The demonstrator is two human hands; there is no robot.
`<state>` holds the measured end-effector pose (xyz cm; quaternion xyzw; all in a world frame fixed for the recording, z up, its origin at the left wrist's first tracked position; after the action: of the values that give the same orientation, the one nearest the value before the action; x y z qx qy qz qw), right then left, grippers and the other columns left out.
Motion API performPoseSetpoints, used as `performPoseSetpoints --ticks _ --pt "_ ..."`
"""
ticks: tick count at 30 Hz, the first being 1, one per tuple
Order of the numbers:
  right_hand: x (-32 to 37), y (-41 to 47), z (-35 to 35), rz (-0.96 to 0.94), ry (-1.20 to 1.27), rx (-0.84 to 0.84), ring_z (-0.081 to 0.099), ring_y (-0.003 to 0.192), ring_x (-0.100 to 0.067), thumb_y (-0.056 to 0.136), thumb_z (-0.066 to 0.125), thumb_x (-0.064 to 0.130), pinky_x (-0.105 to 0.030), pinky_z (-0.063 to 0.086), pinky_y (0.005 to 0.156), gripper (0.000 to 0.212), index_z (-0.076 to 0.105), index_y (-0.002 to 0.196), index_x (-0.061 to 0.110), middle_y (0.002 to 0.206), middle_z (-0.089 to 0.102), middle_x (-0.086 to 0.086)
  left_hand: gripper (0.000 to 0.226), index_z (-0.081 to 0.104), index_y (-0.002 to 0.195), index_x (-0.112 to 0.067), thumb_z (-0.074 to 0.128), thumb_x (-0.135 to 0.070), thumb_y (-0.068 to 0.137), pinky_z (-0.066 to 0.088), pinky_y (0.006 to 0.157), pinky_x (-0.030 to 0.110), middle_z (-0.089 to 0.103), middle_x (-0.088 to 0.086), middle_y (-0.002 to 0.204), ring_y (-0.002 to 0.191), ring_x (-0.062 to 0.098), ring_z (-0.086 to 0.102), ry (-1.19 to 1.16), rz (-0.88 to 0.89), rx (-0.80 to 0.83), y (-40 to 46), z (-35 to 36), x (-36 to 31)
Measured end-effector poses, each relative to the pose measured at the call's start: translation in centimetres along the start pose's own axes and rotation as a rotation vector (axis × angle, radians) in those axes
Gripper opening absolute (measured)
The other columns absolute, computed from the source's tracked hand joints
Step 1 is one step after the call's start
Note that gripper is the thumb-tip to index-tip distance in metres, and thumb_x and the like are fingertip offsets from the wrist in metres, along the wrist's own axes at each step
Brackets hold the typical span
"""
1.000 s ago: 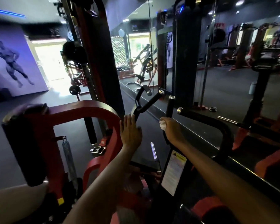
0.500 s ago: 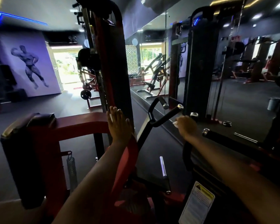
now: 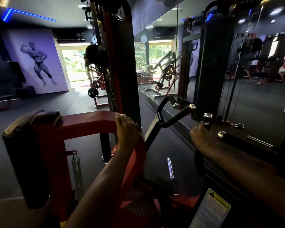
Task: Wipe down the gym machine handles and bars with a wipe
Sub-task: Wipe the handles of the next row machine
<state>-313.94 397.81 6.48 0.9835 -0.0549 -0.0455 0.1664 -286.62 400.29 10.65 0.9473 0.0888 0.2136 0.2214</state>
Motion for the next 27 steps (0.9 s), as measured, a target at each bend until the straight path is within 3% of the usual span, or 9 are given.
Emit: performPoseSetpoints --ticks 3,6,9,13,15,17,21,24,27 --pt "2.0 -1.9 1.6 -0.26 -0.22 0.077 0.057 0.108 -0.036 0.094 0.037 0.003 -0.049 0.041 0.099 0.031 0.061 0.113 -0.002 0.114 0.062 -0.019 0.059 0.061 0.12 -0.002 0.031 -0.049 0.099 0.041 0.102 0.037 0.064 0.016 0.121 0.117 0.029 0.056 0.035 0.003 -0.01 -0.2 -0.3 0.0" --pt "0.1 0.2 -2.1 -0.167 0.123 -0.011 0.053 0.11 -0.028 0.097 0.037 0.008 -0.033 0.044 0.087 0.029 0.06 0.114 0.002 0.119 0.055 -0.016 0.059 0.056 0.126 0.0 0.03 -0.047 0.101 0.04 0.105 0.037 0.061 0.017 0.126 0.121 0.03 0.054 0.02 0.011 -0.02 -0.3 -0.4 0.0" --pt "-2.9 2.5 -3.5 -0.073 0.12 -0.122 0.046 0.117 -0.034 0.096 0.037 0.005 -0.038 0.043 0.094 0.029 0.054 0.118 -0.004 0.127 0.046 -0.021 0.059 0.059 0.126 -0.003 0.033 -0.049 0.099 0.041 0.103 0.035 0.062 0.015 0.127 0.121 0.027 0.056 0.022 -0.013 -0.022 -0.6 -0.6 0.2" --pt "0.1 -3.1 -0.9 -0.135 0.077 0.009 0.053 0.111 -0.035 0.093 0.038 -0.002 -0.035 0.047 0.089 0.031 0.057 0.117 -0.001 0.122 0.051 -0.018 0.06 0.053 0.131 -0.001 0.031 -0.048 0.1 0.038 0.106 0.036 0.058 0.016 0.132 0.125 0.028 0.052 0.02 -0.002 -0.017 -1.0 -0.8 0.0" --pt "1.3 -5.1 1.6 -0.313 -0.095 0.135 0.053 0.11 -0.038 0.094 0.036 -0.002 -0.038 0.047 0.086 0.031 0.056 0.117 -0.001 0.12 0.051 -0.019 0.06 0.053 0.131 -0.001 0.032 -0.048 0.1 0.038 0.107 0.036 0.058 0.016 0.132 0.126 0.028 0.051 0.025 0.001 -0.028 -1.2 -1.1 0.1" --pt "0.6 -3.5 0.7 -0.387 -0.133 0.011 0.054 0.107 -0.037 0.094 0.04 0.003 -0.041 0.048 0.087 0.026 0.057 0.114 -0.001 0.119 0.054 -0.02 0.061 0.053 0.131 0.0 0.034 -0.049 0.099 0.038 0.107 0.036 0.057 0.017 0.133 0.126 0.029 0.051 0.051 0.006 -0.031 -1.3 -1.2 0.1" --pt "-4.5 2.1 -3.4 -0.206 0.039 -0.256 0.052 0.102 -0.037 0.097 0.041 0.013 -0.041 0.044 0.084 0.022 0.054 0.107 -0.001 0.113 0.054 -0.022 0.058 0.053 0.13 -0.001 0.032 -0.046 0.1 0.037 0.108 0.037 0.057 0.017 0.133 0.126 0.029 0.051 0.025 0.03 -0.037 -1.4 -1.3 0.0" --pt "-4.0 1.4 -2.8 -0.294 -0.037 -0.194 0.053 0.097 -0.036 0.098 0.035 0.012 -0.031 0.038 0.073 0.022 0.052 0.106 0.002 0.102 0.053 -0.017 0.057 0.054 0.13 -0.002 0.03 -0.045 0.101 0.037 0.108 0.037 0.057 0.016 0.132 0.125 0.028 0.051 0.012 0.023 -0.039 -1.5 -1.3 0.0" --pt "1.3 -4.4 1.5 -0.594 -0.26 0.032 0.05 0.104 -0.029 0.096 0.034 0.002 -0.032 0.046 0.075 0.027 0.06 0.104 0.001 0.109 0.052 -0.011 0.059 0.047 0.135 0.002 0.027 -0.043 0.102 0.034 0.11 0.038 0.052 0.019 0.137 0.13 0.031 0.047 0.012 0.024 -0.063 -1.4 -1.2 0.0"
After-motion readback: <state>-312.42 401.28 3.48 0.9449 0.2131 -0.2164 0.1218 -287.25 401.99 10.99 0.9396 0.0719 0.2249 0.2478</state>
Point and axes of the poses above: each hand's wrist, its own y-axis towards the middle knuckle, its own z-axis out of the palm, x = y × z, the point moved 7 cm from there along y, towards the middle knuckle
